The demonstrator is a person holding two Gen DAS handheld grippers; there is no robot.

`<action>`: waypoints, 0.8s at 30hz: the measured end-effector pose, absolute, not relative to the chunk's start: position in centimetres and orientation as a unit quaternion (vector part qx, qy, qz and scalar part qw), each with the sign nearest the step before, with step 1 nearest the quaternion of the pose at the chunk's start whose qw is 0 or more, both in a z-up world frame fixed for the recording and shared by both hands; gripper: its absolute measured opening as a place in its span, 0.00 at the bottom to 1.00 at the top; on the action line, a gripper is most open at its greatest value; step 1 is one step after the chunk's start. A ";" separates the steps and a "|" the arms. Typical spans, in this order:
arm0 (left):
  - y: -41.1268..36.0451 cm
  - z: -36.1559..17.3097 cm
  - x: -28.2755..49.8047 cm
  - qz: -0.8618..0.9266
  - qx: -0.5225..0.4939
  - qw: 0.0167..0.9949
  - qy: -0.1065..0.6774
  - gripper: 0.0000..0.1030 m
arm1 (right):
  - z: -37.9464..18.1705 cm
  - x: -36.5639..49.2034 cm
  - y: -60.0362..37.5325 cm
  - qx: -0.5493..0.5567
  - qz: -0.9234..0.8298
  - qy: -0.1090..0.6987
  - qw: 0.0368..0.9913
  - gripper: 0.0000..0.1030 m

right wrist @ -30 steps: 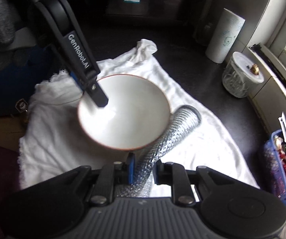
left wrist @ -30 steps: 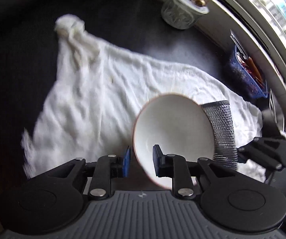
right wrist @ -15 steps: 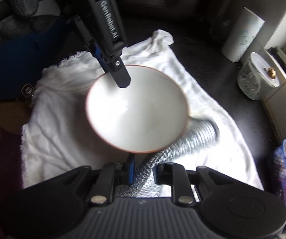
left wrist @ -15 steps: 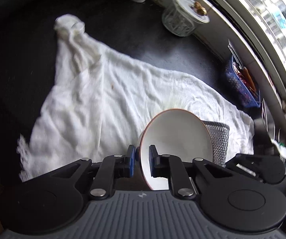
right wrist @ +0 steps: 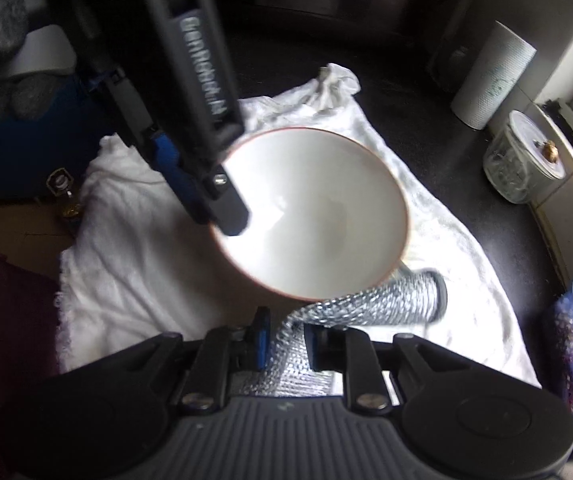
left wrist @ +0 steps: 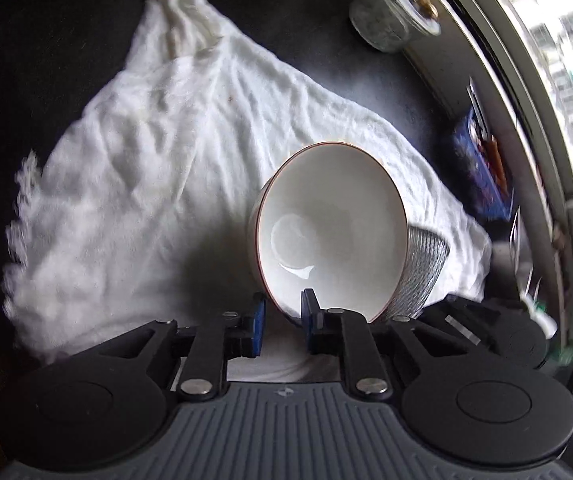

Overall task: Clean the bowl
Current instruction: 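Keep rubbing the mesh pad along the bowl's outer wall while the left gripper holds it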

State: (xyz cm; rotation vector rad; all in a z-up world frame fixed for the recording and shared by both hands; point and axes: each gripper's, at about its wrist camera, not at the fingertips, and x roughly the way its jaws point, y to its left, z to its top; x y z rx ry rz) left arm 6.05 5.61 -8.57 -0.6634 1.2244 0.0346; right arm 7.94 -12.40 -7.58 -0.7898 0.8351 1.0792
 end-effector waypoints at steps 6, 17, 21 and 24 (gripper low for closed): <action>6.7 -8.1 9.6 0.005 -0.203 0.800 0.565 0.19 | -7.1 9.8 -12.6 -0.364 0.471 0.367 0.715 0.19; 7.5 -8.7 8.9 -0.012 -0.276 0.782 0.558 0.18 | -7.9 9.1 -12.4 -0.386 0.487 0.366 0.693 0.20; 7.0 -8.9 7.5 0.011 -0.310 0.771 0.557 0.18 | -8.3 8.1 -12.2 -0.387 0.488 0.367 0.691 0.20; 6.6 -9.3 6.6 0.016 -0.358 0.748 0.558 0.18 | -8.1 7.6 -12.3 -0.382 0.493 0.365 0.691 0.20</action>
